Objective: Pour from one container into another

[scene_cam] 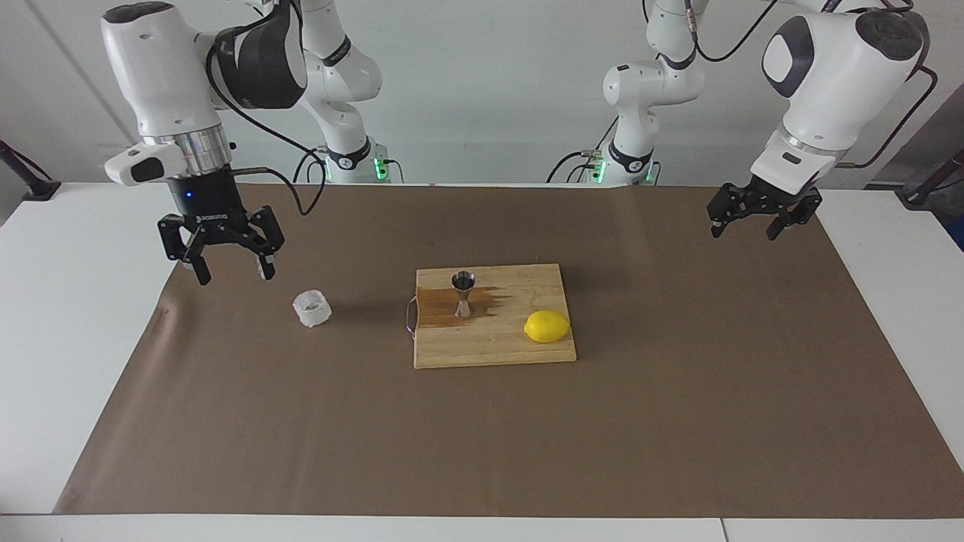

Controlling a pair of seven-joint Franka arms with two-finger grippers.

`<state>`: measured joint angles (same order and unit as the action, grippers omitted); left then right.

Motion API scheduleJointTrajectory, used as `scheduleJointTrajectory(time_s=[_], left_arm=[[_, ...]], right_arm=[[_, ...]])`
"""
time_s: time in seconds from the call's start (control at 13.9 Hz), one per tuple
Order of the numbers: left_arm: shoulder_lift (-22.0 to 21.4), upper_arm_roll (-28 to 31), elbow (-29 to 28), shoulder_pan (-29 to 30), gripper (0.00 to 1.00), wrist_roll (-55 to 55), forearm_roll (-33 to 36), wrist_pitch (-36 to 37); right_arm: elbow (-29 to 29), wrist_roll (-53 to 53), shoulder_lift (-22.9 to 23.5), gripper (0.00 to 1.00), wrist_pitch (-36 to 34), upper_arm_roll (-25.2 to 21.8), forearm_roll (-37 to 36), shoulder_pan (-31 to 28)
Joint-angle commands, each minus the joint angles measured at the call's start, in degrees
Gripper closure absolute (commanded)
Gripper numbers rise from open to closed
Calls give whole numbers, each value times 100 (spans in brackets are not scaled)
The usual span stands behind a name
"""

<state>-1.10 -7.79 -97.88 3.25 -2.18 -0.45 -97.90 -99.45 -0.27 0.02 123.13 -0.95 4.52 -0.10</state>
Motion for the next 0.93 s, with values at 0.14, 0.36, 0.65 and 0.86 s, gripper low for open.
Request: scheduleJointTrajectory(time_s=[0.14,0.36,0.65,0.86], left_arm=[[-101,32,-47,-35,0,-10,98,17],[-101,32,-47,-35,0,-10,98,17],[-101,32,-47,-35,0,-10,98,25],[-101,32,-65,-35,0,-10,98,17]], right_arm=[[600,940,-283,0,-1753,-11,-127,-148],[1269,1099,-108,0,-2679,51,-643,-61],[1305,1415,-107,0,-3014,77,-768,-34],[1218,1416,-169,0,-3014,95,-760,-25]])
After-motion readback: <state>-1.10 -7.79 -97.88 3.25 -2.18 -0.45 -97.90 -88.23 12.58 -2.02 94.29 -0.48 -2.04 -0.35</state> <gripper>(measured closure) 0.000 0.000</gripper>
